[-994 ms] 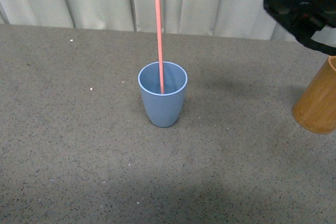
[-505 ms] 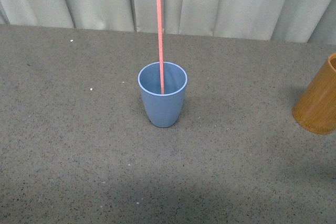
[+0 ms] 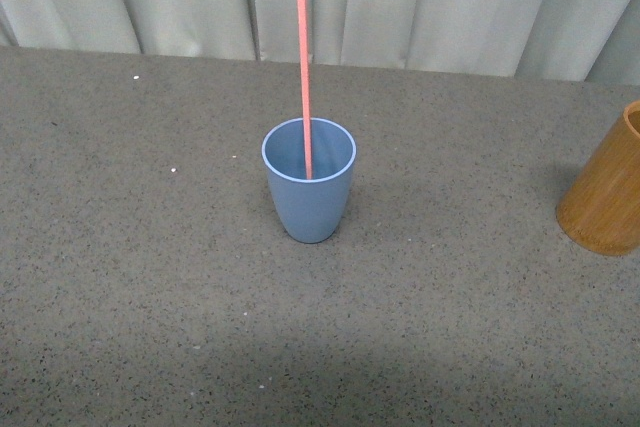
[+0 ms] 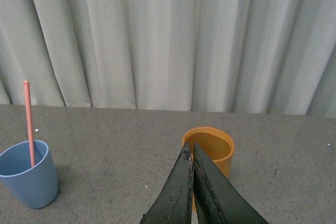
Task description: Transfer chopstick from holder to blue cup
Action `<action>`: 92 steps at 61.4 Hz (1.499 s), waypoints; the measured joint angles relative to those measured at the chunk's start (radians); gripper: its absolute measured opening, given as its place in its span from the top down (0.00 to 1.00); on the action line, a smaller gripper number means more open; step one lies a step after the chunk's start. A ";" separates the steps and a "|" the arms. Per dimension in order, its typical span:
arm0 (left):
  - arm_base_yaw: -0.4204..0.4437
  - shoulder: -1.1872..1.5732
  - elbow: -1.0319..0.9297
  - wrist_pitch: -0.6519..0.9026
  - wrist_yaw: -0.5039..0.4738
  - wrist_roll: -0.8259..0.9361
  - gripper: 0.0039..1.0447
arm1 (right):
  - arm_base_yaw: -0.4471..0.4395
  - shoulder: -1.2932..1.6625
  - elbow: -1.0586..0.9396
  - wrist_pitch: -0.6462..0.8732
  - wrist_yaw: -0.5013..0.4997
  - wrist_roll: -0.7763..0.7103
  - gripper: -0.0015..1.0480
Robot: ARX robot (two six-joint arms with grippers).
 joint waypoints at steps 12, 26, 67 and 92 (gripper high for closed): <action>0.000 0.000 0.000 0.000 0.000 0.000 0.06 | -0.048 -0.013 0.000 -0.012 -0.045 -0.002 0.80; 0.000 0.000 0.000 0.000 0.000 0.000 0.06 | -0.048 -0.013 0.000 -0.012 -0.048 -0.002 0.37; 0.000 0.000 0.000 0.000 0.000 0.000 0.06 | -0.267 -0.039 0.000 -0.041 -0.265 -0.003 0.99; 0.000 0.000 0.000 0.000 0.000 0.000 0.06 | -0.268 -0.039 0.000 -0.041 -0.265 -0.004 0.31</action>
